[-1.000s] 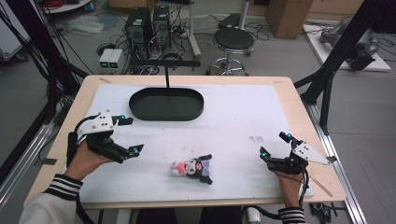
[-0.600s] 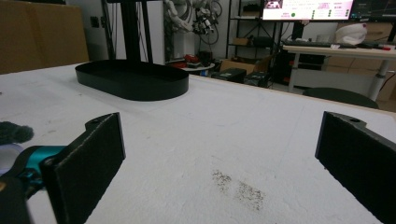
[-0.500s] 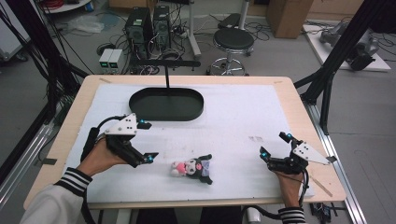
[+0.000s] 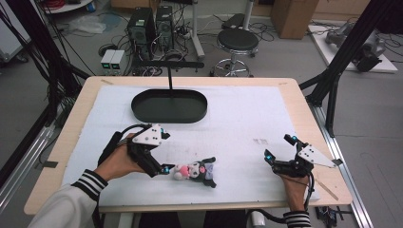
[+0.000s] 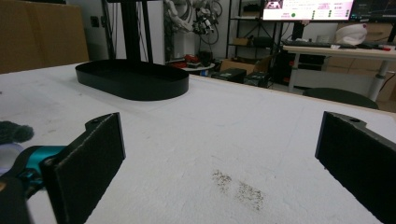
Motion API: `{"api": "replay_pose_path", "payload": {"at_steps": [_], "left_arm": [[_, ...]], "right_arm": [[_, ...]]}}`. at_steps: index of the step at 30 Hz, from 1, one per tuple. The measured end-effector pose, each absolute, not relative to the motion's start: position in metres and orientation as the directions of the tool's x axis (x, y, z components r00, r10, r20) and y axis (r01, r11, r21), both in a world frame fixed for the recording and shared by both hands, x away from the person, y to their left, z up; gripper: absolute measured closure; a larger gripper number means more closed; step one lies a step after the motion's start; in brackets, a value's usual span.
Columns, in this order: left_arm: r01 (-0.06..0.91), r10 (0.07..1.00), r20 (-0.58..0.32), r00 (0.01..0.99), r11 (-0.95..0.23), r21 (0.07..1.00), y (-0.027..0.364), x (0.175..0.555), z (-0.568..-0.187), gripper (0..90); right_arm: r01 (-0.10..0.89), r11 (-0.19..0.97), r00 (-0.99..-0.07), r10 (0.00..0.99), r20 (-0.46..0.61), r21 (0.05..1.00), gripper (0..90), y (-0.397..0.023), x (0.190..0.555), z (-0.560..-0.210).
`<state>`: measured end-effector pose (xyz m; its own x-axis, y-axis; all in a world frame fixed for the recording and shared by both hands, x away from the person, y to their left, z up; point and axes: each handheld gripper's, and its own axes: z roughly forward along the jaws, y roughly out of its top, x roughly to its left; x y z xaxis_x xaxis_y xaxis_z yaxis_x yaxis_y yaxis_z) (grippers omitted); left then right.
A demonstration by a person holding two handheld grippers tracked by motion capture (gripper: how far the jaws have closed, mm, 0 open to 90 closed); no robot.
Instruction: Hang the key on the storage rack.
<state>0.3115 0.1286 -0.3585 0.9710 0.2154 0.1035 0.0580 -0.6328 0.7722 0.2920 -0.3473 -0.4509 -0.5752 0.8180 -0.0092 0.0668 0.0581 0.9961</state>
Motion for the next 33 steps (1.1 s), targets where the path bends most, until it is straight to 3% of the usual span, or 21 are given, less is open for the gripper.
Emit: {"api": "replay_pose_path", "payload": {"at_steps": [12, 33], "left_arm": [[0.063, 0.173, 0.087, 0.981, -0.712, 0.699, 0.096, 0.306, -0.374, 1.7], [0.065, 0.121, 0.064, 0.991, -0.825, 0.562, 0.072, 0.307, -0.405, 2.7]], "right_arm": [[0.072, 0.059, -0.575, 0.818, -0.007, 0.996, 0.4, -0.347, 0.291, -0.451], [0.07, 0.054, -0.574, 0.819, -0.004, 0.996, 0.4, -0.347, 0.292, -0.451]]}}
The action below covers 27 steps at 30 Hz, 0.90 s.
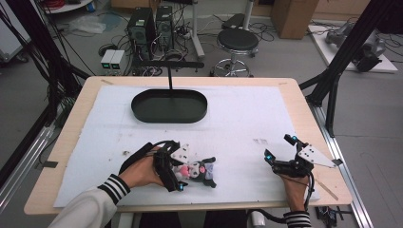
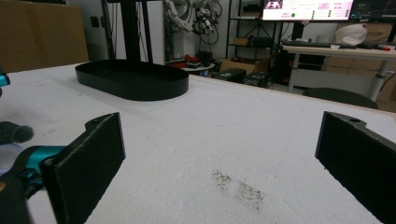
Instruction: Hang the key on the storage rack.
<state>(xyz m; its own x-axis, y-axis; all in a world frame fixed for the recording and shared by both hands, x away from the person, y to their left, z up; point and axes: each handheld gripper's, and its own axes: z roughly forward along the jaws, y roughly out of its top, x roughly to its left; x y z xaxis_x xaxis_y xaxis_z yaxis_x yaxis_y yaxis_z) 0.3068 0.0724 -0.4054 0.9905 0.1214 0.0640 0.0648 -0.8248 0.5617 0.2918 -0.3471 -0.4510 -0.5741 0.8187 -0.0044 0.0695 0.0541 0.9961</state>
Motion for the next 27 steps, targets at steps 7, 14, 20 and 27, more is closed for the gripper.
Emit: {"api": "replay_pose_path", "payload": {"at_steps": [7, 14, 20, 27], "left_arm": [[0.082, 0.13, 0.055, 0.99, -0.846, 0.527, 0.0708, 0.3083, -0.4086, 9.5], [0.091, 0.119, 0.026, 0.993, -0.865, 0.494, 0.0689, 0.3094, -0.4102, 20.3], [0.055, 0.087, 0.041, 0.995, -0.869, 0.492, 0.0686, 0.3083, -0.4099, 42.3], [0.04, 0.083, 0.064, 0.994, -0.866, 0.499, 0.0706, 0.3085, -0.4089, 53.4]], "right_arm": [[0.064, 0.057, -0.573, 0.819, -0.01, 0.996, 0.5, -0.3474, 0.2922, -0.451], [0.064, 0.055, -0.574, 0.819, -0.009, 0.996, 0.4, -0.3474, 0.2922, -0.451], [0.064, 0.056, -0.574, 0.819, -0.009, 0.996, 0.5, -0.3474, 0.2922, -0.451], [0.073, 0.052, -0.576, 0.818, 0.0, 0.996, 0.5, -0.3468, 0.2915, -0.451]]}}
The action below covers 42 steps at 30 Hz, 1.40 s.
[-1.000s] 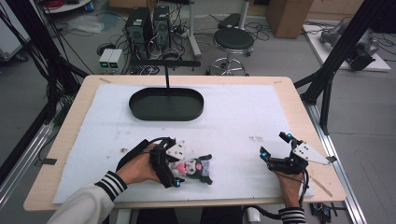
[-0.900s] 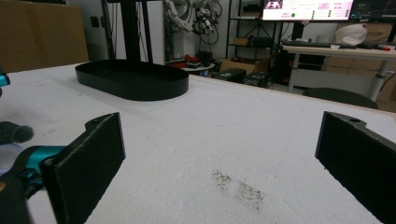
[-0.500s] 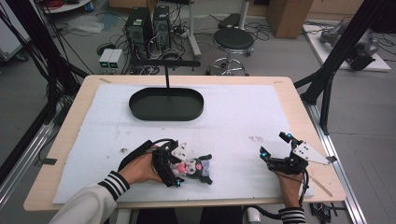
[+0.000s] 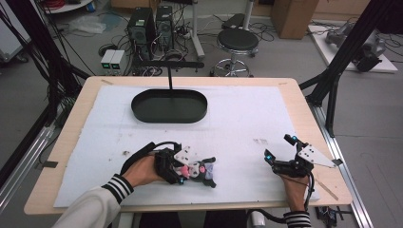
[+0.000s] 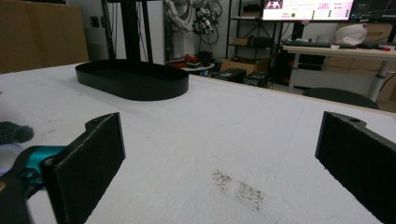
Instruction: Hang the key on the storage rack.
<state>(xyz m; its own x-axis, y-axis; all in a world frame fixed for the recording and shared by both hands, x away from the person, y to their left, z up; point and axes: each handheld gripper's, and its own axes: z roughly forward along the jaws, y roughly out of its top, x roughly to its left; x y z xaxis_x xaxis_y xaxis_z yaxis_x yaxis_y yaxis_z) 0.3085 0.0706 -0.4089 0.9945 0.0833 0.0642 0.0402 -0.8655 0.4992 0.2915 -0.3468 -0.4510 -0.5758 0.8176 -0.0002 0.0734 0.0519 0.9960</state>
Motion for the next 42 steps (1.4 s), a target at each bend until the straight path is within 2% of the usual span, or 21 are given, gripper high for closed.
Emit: {"api": "replay_pose_path", "payload": {"at_steps": [7, 9, 23, 27, 42], "left_arm": [[0.061, 0.103, 0.057, 0.993, -0.861, 0.505, 0.072, 0.309, -0.408, 54.8], [0.054, 0.118, 0.093, 0.989, -0.857, 0.512, 0.073, 0.308, -0.406, 55.3], [0.176, 0.292, 0.078, 0.953, -0.746, 0.643, 0.097, 0.321, -0.386, 56.0], [0.231, 0.351, 0.042, 0.936, -0.699, 0.677, 0.106, 0.326, -0.378, 55.9], [0.343, 0.545, 0.024, 0.838, -0.561, 0.753, 0.142, 0.341, -0.358, 55.8]], "right_arm": [[0.07, 0.054, -0.575, 0.818, -0.005, 0.996, 0.5, -0.347, 0.292, -0.451], [0.073, 0.054, -0.576, 0.818, -0.003, 0.996, 0.5, -0.347, 0.292, -0.451], [0.073, 0.055, -0.575, 0.818, -0.003, 0.996, 0.5, -0.347, 0.292, -0.451], [0.073, 0.052, -0.575, 0.818, -0.001, 0.996, 0.5, -0.347, 0.292, -0.451], [0.073, 0.055, -0.574, 0.819, -0.003, 0.996, 0.5, -0.347, 0.292, -0.451]]}}
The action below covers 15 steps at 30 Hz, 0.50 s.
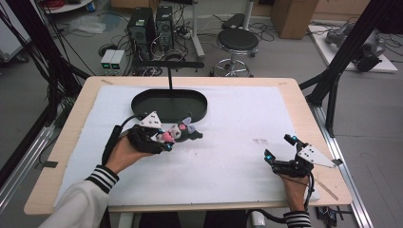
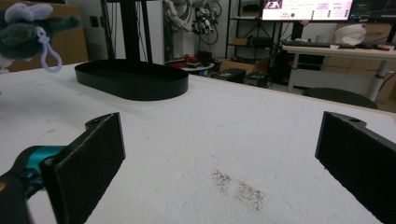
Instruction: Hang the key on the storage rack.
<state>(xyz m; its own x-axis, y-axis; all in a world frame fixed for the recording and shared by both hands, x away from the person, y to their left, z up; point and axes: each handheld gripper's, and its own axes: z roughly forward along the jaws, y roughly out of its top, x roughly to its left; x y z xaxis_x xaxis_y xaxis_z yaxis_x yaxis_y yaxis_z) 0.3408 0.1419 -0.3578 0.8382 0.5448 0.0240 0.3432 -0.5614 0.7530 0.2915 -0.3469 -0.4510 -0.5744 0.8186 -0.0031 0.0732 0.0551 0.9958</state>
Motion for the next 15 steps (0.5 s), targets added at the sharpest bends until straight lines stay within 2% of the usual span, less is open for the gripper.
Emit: {"api": "replay_pose_path", "payload": {"at_steps": [15], "left_arm": [[0.424, 0.713, 0.025, 0.701, -0.445, 0.788, 0.194, 0.364, -0.333, 55.9]], "right_arm": [[0.072, 0.057, -0.573, 0.819, -0.005, 0.996, 0.5, -0.347, 0.292, -0.451]]}}
